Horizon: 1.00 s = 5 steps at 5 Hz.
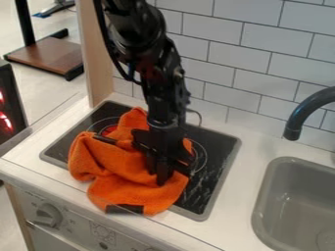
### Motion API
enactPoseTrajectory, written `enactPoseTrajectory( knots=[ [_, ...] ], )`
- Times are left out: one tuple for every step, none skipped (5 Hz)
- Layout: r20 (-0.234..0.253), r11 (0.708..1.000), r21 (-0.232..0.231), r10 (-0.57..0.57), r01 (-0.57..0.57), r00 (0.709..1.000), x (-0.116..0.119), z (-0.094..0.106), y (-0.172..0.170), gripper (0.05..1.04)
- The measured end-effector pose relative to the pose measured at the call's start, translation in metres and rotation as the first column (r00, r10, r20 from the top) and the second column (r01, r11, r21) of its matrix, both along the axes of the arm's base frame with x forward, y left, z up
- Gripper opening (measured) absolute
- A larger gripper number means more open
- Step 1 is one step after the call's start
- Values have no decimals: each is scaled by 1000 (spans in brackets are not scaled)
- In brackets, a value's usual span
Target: Fold the cloth from bottom left to top right
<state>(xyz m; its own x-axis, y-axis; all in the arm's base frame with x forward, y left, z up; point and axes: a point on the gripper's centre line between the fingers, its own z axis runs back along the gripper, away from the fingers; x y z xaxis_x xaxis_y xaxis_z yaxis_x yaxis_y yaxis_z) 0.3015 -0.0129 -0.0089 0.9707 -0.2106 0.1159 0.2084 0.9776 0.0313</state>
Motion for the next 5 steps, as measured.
enactPoseTrajectory(
  knots=[
    [8,1000,-4,16,-16,1000,1,0,0,69],
    [-20,1000,-20,21,-21,1000,-4,2,-2,220],
    [6,999,-40,21,-21,1000,-3,21,-3,477],
    [0,998,-64,25,-25,1000,-6,33,-2,784],
    [65,994,-99,47,-40,997,-4,62,4,1013]
  ],
)
